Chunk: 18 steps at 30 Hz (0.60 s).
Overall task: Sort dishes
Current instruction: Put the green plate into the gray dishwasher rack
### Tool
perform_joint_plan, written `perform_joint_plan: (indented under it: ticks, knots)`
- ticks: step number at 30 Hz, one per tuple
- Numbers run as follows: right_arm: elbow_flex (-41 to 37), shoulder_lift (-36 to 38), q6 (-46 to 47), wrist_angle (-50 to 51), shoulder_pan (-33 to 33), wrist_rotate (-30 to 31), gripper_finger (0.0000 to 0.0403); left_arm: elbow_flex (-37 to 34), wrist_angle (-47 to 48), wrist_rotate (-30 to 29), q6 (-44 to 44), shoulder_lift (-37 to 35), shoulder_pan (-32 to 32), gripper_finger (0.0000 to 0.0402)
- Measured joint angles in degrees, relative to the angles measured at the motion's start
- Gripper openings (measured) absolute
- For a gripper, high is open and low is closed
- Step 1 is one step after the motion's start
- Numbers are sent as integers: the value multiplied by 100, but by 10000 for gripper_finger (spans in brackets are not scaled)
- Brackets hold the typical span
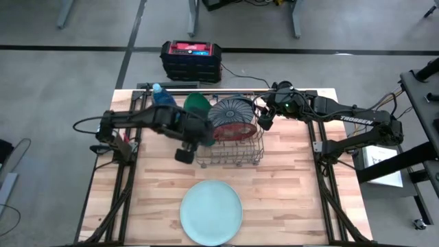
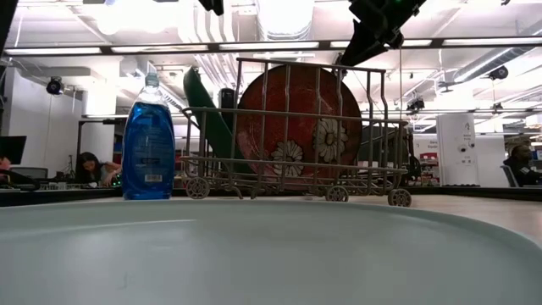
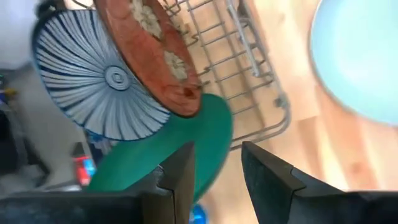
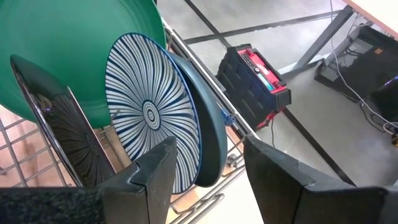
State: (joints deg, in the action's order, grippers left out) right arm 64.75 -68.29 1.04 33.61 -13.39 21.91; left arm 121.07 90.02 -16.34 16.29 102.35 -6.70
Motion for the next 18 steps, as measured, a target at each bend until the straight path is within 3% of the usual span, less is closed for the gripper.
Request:
perform_joint_plan:
  ticks: [4,9,18]
  knots:
    - [-7,0,2,0,0,2,179,-12,-1,-452,151,0,-144,121]
    - [-34,0,2,0,0,0,179,-137,-6,-469,128,-18,-130,121]
    - [-157,0,4,0,0,2,179,-1314,0,-468,26,-525,-107,121]
